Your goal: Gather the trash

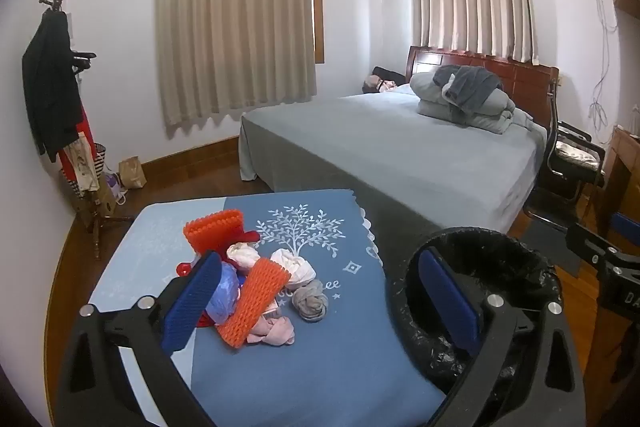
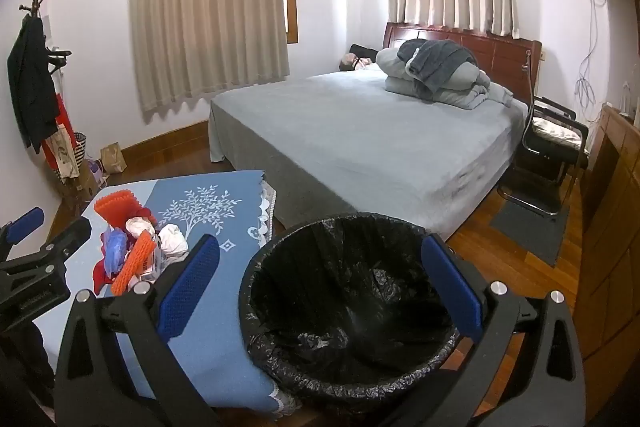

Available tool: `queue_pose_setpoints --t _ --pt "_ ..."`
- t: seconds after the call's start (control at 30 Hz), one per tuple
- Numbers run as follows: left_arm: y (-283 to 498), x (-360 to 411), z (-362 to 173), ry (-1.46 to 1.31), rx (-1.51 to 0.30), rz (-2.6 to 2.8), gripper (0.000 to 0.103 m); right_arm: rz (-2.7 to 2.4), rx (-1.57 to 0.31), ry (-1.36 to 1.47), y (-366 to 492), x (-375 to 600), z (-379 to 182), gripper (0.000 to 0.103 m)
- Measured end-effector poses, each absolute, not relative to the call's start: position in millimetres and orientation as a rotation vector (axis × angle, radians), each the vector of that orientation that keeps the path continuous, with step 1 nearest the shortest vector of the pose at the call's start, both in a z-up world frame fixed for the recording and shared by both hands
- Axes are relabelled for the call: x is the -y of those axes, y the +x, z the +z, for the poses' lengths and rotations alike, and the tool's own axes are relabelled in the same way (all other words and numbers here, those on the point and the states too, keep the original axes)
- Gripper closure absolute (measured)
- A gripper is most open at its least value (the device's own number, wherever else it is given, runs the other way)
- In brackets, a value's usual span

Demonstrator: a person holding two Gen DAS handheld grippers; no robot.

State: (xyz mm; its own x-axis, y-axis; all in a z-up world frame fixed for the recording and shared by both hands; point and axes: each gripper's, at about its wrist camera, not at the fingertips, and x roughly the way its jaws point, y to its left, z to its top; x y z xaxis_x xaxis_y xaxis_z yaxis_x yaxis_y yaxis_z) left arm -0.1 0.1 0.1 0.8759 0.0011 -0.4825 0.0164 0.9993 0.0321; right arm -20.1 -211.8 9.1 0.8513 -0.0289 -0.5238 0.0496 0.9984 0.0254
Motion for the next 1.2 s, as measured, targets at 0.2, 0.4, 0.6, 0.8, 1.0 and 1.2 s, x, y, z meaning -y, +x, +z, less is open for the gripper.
queue_pose_setpoints --t 0.2,0.4,0.6,0.8,1.0,1.2 --pt "-0.5 -0.3 0.1 0.036 -0.498 -0.008 0.006 -0.042 -0.545 0.036 -20.4 212.0 8.9 0.005" --pt "-0.1 -0.3 0.0 0.037 -0.499 -0.008 0.006 -0.041 -0.546 0.038 -20.2 211.8 8.2 0.005" --pt "-0.3 -0.2 0.1 0.036 -0.499 -0.007 0.006 -0.041 -0.547 0.038 -20.2 211.1 7.9 0.005" --pt "-0.4 -0.1 0.1 0.037 -0.498 -0.008 0.006 -0.041 -0.548 0.039 -20.5 211.0 7.9 0.005" --pt "-0.2 -0.2 -0.1 0.036 -0.498 -0.008 0.006 -0.041 -0.548 0.039 -20.5 210.9 7.8 0.005" --pt "-0.4 -0.1 -0.1 0.037 -0.498 -0.008 0.006 -0.040 -0.549 0.040 -20.3 211.2 7.6 0.005"
